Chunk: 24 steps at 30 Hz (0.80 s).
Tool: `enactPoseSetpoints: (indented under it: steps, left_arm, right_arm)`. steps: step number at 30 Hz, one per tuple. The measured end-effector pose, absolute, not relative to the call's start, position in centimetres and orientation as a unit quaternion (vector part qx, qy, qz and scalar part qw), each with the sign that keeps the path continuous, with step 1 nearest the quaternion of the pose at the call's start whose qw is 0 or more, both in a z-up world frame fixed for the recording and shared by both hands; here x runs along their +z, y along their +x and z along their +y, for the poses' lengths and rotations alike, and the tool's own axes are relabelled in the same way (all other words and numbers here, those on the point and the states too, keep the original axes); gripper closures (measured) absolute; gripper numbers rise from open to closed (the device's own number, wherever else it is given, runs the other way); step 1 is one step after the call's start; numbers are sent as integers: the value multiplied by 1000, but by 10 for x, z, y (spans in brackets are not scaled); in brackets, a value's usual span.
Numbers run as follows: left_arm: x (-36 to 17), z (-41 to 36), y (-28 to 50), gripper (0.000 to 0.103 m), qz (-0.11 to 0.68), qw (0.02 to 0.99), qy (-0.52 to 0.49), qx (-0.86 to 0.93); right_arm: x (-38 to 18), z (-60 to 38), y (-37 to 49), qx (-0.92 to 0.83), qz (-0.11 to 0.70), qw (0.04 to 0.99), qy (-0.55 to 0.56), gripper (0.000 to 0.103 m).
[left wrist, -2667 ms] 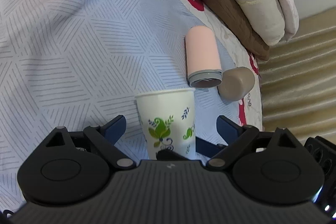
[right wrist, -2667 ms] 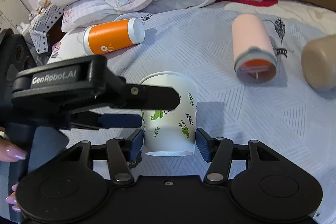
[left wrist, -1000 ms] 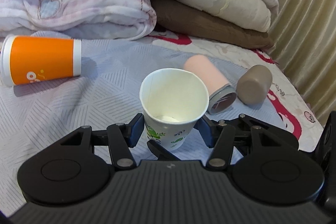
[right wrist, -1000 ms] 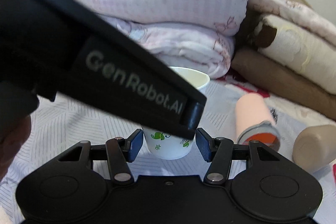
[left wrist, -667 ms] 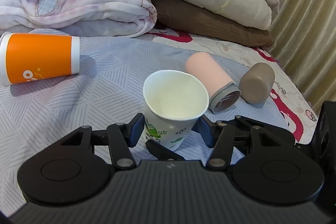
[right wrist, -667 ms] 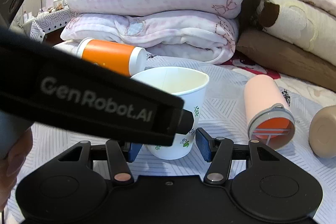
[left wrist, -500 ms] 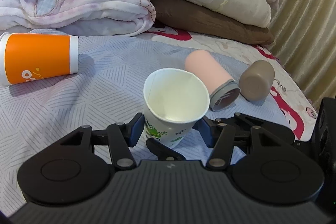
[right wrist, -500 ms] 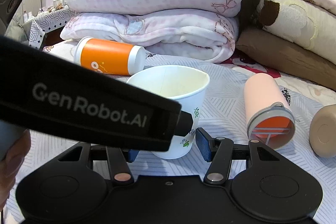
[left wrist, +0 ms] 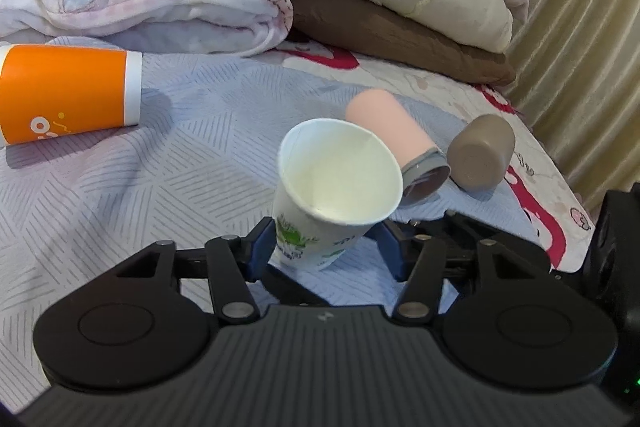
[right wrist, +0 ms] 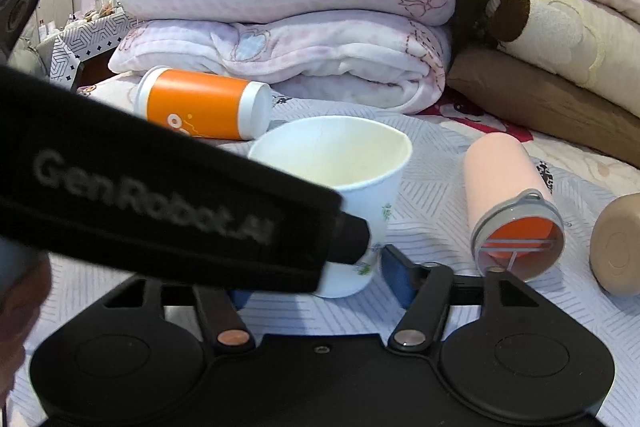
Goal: Flip cup upright
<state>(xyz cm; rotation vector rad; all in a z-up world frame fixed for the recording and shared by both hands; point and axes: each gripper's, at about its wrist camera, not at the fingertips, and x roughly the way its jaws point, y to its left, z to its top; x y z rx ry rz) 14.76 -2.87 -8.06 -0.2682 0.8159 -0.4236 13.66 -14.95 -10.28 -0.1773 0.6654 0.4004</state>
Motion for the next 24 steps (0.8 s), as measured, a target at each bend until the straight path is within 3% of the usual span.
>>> enactPoseSetpoints:
  steps: [2, 10, 24]
  left_arm:
    - [-82, -30, 148, 45, 407, 883, -126, -198]
    - [-68, -19, 142, 42, 445, 866, -133, -186]
    - [-4, 11, 107, 40, 428, 885, -107, -148]
  right_arm:
    - [-100, -147, 135, 198, 327, 920, -92, 21]
    - [-82, -154, 124, 180, 374, 906, -86, 16]
    - [-19, -169, 73, 169, 352, 918, -73, 16]
